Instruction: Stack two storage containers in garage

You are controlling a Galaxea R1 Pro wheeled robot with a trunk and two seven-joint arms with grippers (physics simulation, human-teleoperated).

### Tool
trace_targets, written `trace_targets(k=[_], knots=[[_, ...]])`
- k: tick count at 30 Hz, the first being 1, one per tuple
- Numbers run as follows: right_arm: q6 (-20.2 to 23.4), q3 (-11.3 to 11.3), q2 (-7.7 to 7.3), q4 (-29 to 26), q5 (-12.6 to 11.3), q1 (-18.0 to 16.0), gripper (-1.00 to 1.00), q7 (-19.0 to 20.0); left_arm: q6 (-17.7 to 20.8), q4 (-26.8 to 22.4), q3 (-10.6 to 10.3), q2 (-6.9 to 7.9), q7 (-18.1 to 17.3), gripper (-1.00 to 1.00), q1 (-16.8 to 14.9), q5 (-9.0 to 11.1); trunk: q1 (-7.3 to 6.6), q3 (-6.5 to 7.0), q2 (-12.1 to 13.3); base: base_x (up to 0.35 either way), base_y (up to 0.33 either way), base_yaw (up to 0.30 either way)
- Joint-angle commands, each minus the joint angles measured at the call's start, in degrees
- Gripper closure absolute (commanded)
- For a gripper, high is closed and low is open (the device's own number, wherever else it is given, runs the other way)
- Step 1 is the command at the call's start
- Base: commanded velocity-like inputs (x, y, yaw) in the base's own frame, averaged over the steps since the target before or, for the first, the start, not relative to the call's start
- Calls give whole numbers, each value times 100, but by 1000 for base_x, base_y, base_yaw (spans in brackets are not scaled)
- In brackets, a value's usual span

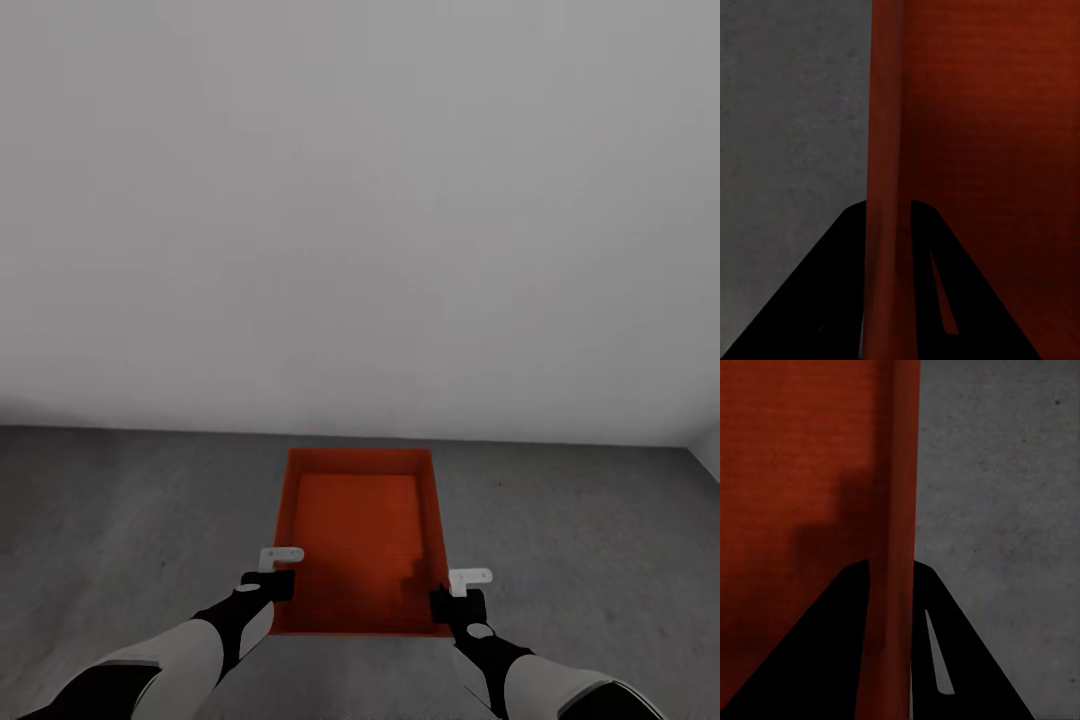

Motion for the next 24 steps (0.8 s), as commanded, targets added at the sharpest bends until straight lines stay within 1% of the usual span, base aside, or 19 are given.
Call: trace_targets(k=[1,24], knots=[[-192,-237,4,-10,46,-6,100,0,-19,17,248,264,74,100,-3,1,2,-17,-9,0,0,0],[-192,-237,4,-10,46,-5,100,0,-17,17,248,264,75,100,-3,1,2,-227,-9,0,0,0]])
